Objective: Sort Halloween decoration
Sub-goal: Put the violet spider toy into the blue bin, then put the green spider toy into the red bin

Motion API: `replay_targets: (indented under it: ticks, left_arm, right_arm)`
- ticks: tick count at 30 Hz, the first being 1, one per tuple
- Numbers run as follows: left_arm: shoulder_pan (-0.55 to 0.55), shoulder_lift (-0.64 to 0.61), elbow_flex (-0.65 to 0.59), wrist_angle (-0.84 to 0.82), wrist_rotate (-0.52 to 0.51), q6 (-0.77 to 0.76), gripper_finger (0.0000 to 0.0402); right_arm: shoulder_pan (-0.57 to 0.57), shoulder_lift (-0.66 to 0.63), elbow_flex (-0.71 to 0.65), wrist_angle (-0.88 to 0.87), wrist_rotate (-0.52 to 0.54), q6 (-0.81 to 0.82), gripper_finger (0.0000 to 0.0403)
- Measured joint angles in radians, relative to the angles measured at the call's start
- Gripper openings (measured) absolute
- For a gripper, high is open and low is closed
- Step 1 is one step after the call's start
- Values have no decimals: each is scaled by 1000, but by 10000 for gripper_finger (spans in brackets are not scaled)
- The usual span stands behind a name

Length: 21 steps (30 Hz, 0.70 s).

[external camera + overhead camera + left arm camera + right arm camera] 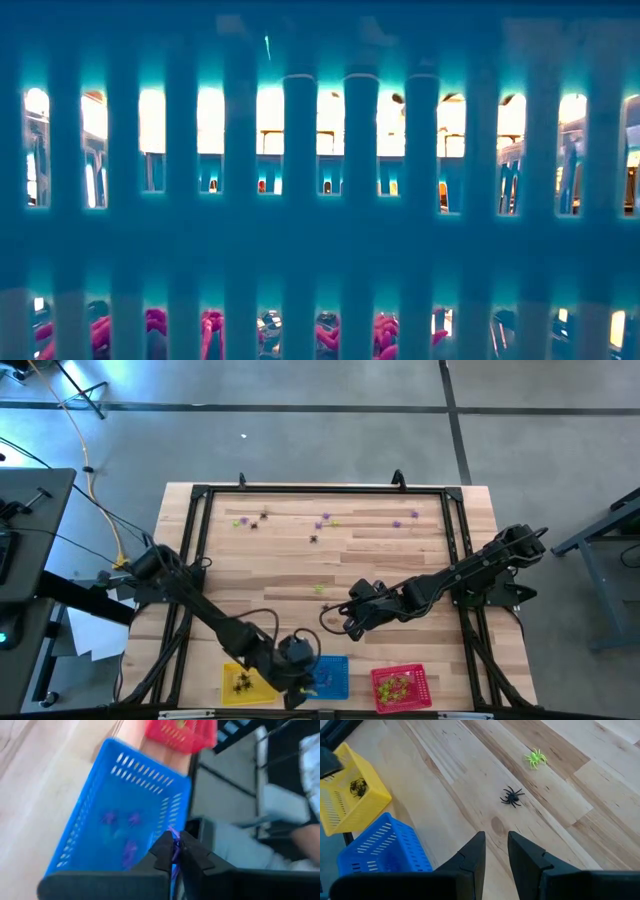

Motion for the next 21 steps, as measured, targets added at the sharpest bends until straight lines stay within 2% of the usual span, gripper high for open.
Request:
replay_targets:
  ticks: [4,10,16,21]
  left_arm:
    - [4,24,6,-9,48,2,31]
    - [0,32,6,-10,51,23,82]
    - [-3,32,6,-14,9,45,135]
    - [-3,27,6,-20,-39,46,153]
  right_arm:
    - [0,0,0,0,0,0,79]
    - [0,0,0,-1,0,0,79]
    - [0,0,0,-1,0,0,79]
    - [0,0,0,-1,0,0,79]
